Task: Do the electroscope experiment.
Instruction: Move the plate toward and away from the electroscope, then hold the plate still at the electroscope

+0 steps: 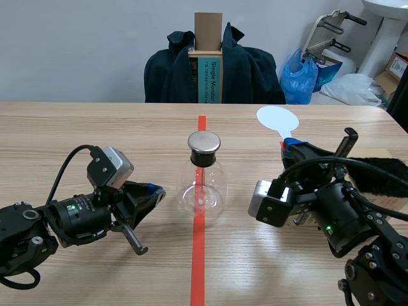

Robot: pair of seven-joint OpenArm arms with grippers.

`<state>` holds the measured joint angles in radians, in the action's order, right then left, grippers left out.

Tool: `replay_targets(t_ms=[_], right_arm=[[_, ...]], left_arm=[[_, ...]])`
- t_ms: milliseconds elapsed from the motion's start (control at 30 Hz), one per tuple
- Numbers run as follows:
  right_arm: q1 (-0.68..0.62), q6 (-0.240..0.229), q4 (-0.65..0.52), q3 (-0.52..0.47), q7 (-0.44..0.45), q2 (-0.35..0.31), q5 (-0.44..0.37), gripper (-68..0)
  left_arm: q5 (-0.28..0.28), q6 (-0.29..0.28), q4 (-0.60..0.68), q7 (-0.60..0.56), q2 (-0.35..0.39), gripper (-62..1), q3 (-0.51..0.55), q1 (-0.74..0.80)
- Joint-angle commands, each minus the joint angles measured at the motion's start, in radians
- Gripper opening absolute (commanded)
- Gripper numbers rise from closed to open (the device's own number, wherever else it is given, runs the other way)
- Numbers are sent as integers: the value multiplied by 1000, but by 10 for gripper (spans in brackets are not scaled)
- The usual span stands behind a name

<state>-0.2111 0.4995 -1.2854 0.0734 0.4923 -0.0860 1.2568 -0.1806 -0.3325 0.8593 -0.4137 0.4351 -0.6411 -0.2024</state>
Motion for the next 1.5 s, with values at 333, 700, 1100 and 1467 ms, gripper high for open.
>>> replay_targets(t_ms=[333,700,1100,1467], right_arm=[[15,9,-20,0,203,-5,-10,-667],[15,9,-20,0,381,-5,-10,-667],[15,9,-20,0,439,-5,-10,-667],[14,8,-20,0,439,-5,-10,-667]], left_arm=[[-8,2,16,-16,-2,-577,10,-14],[-8,2,16,-16,-2,-577,10,-14],[-8,2,16,-16,-2,-577,10,-14],[-8,2,16,-16,-2,-577,10,-14]])
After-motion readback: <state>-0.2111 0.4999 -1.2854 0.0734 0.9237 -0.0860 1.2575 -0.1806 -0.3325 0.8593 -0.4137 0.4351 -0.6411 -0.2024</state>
